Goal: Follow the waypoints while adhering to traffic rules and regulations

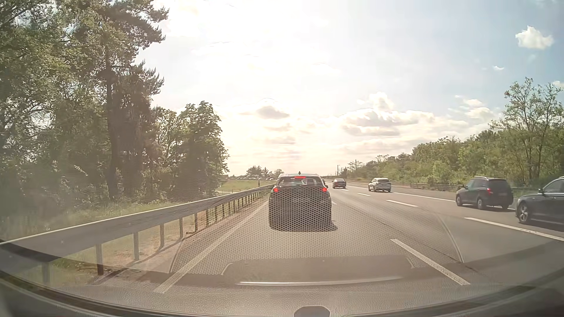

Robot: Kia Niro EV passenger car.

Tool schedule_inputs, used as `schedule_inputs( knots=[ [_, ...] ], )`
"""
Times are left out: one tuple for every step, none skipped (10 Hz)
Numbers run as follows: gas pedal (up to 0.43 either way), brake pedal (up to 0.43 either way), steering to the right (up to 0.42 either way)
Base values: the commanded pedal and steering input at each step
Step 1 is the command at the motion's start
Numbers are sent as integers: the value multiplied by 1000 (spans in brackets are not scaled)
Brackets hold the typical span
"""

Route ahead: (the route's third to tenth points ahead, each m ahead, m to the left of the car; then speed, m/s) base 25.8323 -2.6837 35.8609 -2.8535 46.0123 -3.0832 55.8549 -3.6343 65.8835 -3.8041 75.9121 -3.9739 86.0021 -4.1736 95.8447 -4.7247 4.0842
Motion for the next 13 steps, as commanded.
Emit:
schedule_inputs(
  knots=[
    [20,0,9],
    [0,0,10],
    [0,0,10],
    [0,0,10],
    [0,0,9],
    [0,0,9],
    [0,0,8],
    [0,0,7],
    [0,0,7],
    [0,0,7],
    [0,0,6],
    [0,0,5],
    [0,0,4]
  ],
)
